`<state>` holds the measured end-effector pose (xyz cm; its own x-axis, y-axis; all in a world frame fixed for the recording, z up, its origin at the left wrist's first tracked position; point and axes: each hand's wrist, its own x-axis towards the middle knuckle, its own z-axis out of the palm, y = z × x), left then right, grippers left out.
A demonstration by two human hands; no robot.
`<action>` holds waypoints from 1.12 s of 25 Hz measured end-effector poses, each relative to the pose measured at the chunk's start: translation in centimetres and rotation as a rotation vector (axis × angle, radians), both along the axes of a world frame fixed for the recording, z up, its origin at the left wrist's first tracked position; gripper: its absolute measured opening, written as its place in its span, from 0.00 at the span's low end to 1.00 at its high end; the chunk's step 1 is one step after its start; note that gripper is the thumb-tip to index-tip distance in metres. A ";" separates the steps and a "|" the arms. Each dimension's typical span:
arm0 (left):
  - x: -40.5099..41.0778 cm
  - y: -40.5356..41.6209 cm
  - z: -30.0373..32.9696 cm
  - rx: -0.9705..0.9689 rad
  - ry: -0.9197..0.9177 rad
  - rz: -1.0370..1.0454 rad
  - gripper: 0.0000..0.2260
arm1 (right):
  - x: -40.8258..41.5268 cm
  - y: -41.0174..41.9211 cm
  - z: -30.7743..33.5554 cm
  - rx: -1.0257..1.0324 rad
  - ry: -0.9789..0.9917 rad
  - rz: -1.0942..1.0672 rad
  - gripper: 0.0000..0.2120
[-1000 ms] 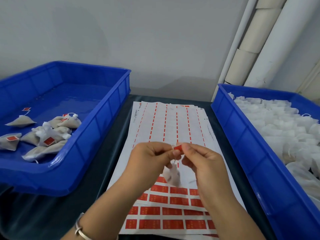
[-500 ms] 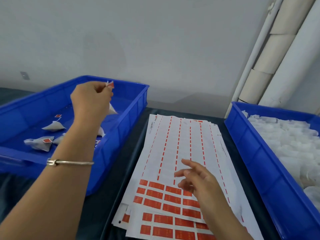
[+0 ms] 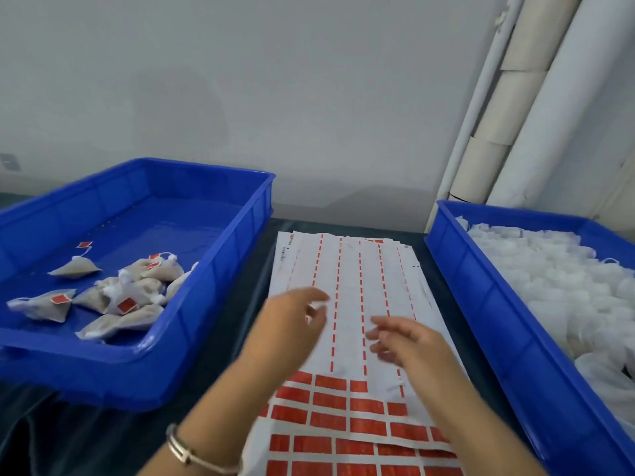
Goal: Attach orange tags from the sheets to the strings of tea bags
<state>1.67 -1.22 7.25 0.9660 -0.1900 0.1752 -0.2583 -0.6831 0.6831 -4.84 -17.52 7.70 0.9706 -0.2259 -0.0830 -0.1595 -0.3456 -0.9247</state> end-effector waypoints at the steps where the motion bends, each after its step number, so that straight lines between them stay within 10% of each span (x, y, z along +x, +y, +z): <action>1: -0.9 -1.6 -1.1 0.017 0.037 -0.077 0.11 | -0.2 -1.4 1.2 -0.051 -0.031 -0.014 0.10; 5: -2.6 -5.6 -4.1 0.071 0.100 -0.271 0.12 | -0.5 -9.6 5.3 -0.412 -0.032 -0.170 0.14; 10: -4.0 -9.8 -5.4 0.162 0.192 -0.420 0.15 | -1.3 -20.2 5.7 -1.035 0.578 -0.054 0.19; 14: -4.6 -11.4 -6.5 0.292 0.177 -0.534 0.17 | -2.8 -22.7 2.5 -1.000 0.819 0.187 0.14; 28: -5.6 -11.9 -7.3 0.433 0.086 -0.581 0.20 | -3.7 -22.0 3.8 -1.076 0.743 0.101 0.04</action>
